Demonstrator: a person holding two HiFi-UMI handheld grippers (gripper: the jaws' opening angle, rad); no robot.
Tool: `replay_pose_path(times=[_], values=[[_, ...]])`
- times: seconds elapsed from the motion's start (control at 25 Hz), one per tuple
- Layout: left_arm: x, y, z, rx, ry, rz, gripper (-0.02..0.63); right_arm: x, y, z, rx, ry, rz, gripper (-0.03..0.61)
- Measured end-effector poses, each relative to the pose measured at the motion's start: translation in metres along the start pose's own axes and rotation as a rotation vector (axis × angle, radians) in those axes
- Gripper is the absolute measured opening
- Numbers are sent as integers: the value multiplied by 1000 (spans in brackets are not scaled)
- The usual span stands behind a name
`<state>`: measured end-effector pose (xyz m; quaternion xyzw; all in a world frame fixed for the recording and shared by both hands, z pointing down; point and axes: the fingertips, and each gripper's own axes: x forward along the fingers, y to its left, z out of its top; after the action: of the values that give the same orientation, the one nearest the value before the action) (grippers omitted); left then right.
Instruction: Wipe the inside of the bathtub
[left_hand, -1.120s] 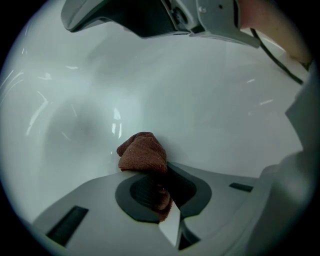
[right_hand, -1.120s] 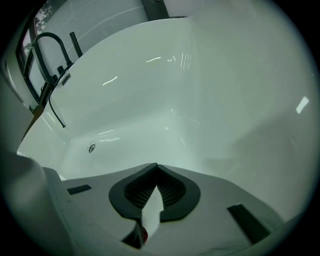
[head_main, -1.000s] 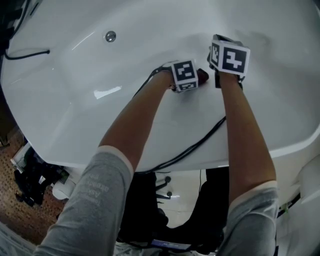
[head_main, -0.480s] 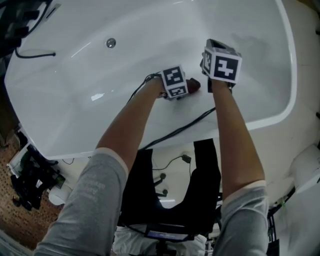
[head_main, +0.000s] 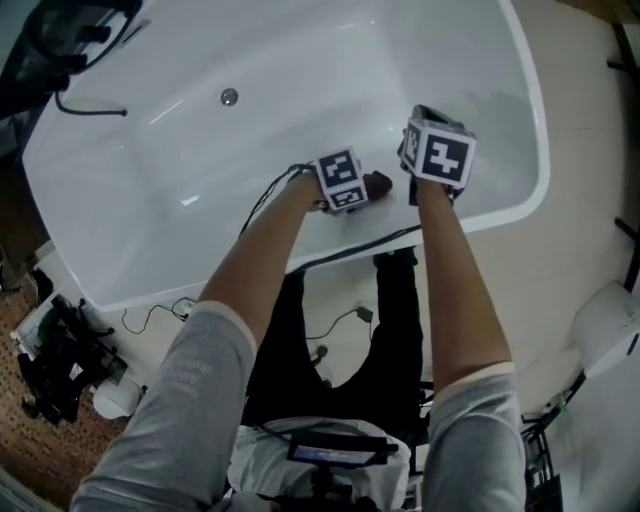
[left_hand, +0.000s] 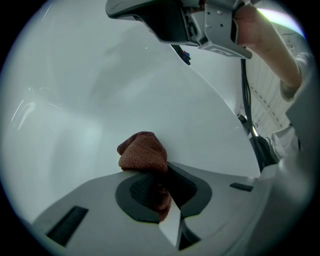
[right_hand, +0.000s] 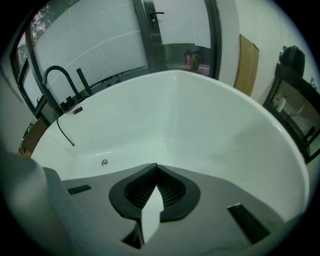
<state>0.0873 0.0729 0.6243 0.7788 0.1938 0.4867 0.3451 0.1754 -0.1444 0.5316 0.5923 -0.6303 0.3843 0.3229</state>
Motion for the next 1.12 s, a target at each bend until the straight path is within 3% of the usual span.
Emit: replay_pose_path(times=[0.76, 0.96, 1.12], values=[[-56, -94, 21, -5, -36, 56, 34, -128, 10, -6, 29, 24, -12, 6], [-75, -122, 25, -17, -89, 102, 35, -163, 14, -8, 30, 15, -10, 6], [-112, -140, 31, -9, -172, 192, 37, -192, 25, 1, 40, -46, 26, 6]])
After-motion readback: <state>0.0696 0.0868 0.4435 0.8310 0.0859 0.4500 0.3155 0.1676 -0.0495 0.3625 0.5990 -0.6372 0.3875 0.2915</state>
